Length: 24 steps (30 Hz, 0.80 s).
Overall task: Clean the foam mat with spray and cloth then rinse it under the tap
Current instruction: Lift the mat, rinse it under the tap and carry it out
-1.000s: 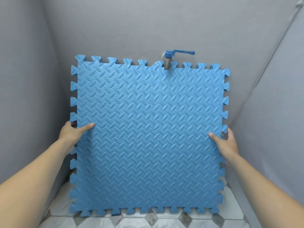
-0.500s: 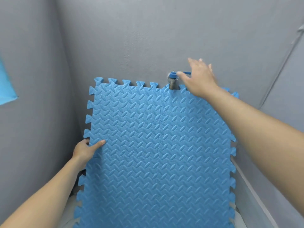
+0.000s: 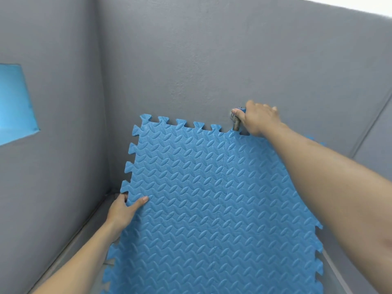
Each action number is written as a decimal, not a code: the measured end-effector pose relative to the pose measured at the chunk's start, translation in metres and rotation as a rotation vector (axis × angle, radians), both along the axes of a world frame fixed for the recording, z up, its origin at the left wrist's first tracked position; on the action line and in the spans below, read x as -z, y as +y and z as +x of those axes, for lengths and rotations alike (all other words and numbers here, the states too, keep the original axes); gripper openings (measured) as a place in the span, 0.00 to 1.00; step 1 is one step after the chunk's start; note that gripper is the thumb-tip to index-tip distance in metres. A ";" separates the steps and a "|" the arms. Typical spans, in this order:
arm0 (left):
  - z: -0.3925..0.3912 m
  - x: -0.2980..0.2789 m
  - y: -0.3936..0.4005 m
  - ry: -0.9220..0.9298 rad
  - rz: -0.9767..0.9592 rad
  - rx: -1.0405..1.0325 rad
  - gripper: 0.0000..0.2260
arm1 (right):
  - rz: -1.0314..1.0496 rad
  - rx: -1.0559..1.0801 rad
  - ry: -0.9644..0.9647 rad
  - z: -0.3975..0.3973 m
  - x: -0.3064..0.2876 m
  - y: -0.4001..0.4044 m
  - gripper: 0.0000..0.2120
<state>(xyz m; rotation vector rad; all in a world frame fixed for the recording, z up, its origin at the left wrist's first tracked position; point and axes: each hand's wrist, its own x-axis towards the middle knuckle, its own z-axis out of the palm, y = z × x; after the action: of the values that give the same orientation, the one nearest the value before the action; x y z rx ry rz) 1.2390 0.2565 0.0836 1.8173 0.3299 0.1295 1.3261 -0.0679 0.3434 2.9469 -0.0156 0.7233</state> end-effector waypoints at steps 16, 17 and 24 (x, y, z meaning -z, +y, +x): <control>-0.009 0.002 -0.069 -0.116 -0.027 0.071 0.10 | -0.033 0.063 -0.014 0.003 0.002 0.005 0.29; -0.009 0.003 -0.070 -0.119 -0.028 0.062 0.11 | -0.038 0.066 -0.015 0.003 0.002 0.005 0.29; -0.004 0.009 -0.066 -0.036 -0.075 0.040 0.27 | -0.071 0.094 -0.024 0.003 0.002 0.007 0.29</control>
<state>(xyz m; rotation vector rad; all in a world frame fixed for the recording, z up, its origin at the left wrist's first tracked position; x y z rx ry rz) 1.2348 0.1908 0.0746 1.7439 0.2690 0.1204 1.3287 -0.0609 0.3415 2.8482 -0.1272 0.7308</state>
